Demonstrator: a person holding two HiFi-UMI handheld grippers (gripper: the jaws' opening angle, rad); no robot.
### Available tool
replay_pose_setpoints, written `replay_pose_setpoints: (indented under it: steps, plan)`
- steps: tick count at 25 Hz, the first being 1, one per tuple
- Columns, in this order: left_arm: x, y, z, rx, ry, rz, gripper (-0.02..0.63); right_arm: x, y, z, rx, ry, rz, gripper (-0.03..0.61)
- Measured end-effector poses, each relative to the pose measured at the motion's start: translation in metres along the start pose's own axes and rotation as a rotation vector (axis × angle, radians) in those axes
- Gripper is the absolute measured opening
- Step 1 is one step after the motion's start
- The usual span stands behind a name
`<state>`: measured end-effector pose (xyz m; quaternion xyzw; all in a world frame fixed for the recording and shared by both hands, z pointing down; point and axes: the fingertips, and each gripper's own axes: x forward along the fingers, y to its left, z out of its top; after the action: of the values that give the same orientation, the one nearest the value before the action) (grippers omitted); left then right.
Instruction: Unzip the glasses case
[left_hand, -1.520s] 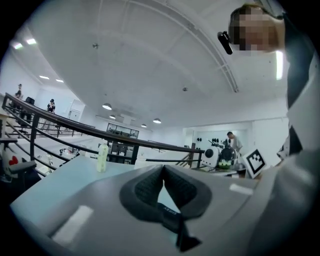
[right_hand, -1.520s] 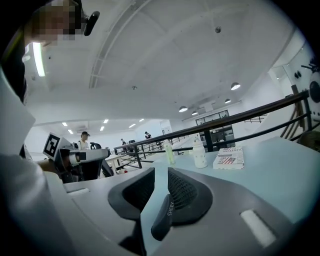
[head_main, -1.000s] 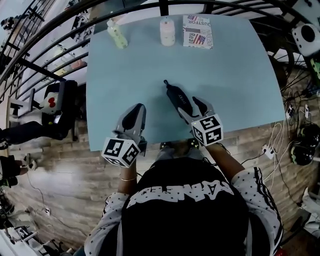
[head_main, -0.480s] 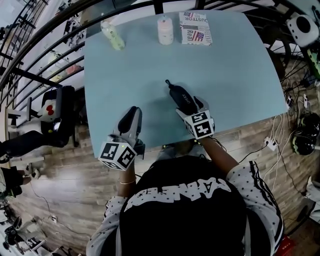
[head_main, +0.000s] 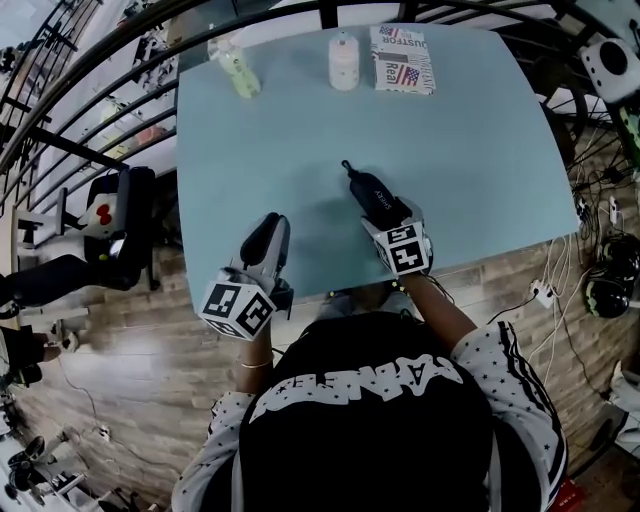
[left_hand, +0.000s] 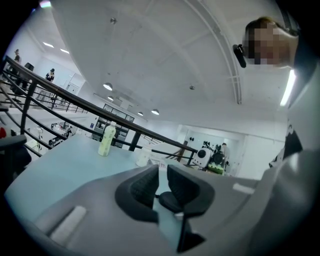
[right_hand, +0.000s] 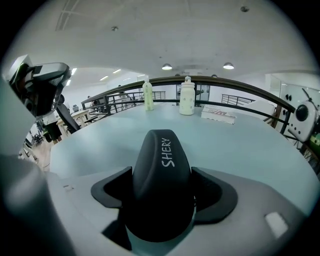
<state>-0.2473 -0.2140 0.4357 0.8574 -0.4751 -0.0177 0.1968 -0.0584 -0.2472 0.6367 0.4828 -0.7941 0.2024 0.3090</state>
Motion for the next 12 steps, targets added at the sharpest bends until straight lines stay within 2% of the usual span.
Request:
replay_pose_setpoints:
  steps: [7,12]
  plan:
    - [-0.005,-0.002,-0.002,-0.030,-0.001,0.009,0.000,-0.005,-0.003,0.002,-0.009,-0.020,0.004,0.344]
    - [-0.001,-0.015,-0.005,-0.036,0.004,-0.003,0.000,-0.021,-0.010,0.014,-0.015,-0.076,0.019,0.336]
